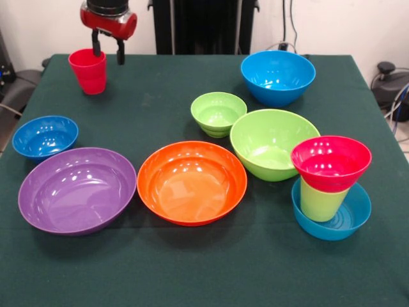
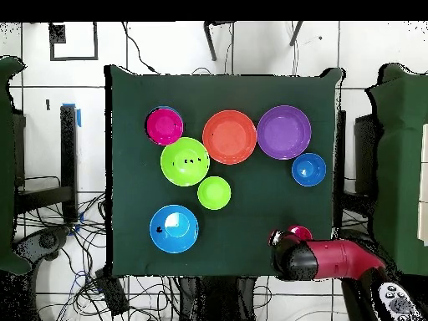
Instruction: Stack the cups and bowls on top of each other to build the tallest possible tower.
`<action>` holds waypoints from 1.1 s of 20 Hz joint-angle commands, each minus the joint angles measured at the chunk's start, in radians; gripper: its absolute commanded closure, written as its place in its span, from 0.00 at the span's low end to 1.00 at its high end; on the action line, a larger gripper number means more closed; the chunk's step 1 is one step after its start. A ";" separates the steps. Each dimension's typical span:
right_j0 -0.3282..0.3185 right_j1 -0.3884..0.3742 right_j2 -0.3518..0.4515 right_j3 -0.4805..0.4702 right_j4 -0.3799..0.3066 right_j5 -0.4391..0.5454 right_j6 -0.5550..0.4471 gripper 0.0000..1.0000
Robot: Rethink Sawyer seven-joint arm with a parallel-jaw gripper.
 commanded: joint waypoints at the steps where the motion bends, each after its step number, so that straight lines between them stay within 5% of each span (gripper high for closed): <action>1: 0.012 0.080 0.042 -0.032 -0.120 -0.073 -0.084 0.00; 11: 0.083 0.115 -0.041 -0.072 -0.187 -0.151 0.013 0.00; 21: 0.105 0.117 -0.077 -0.116 -0.209 -0.175 -0.007 0.00; 22: 0.108 0.116 -0.080 -0.121 -0.217 -0.193 -0.005 1.00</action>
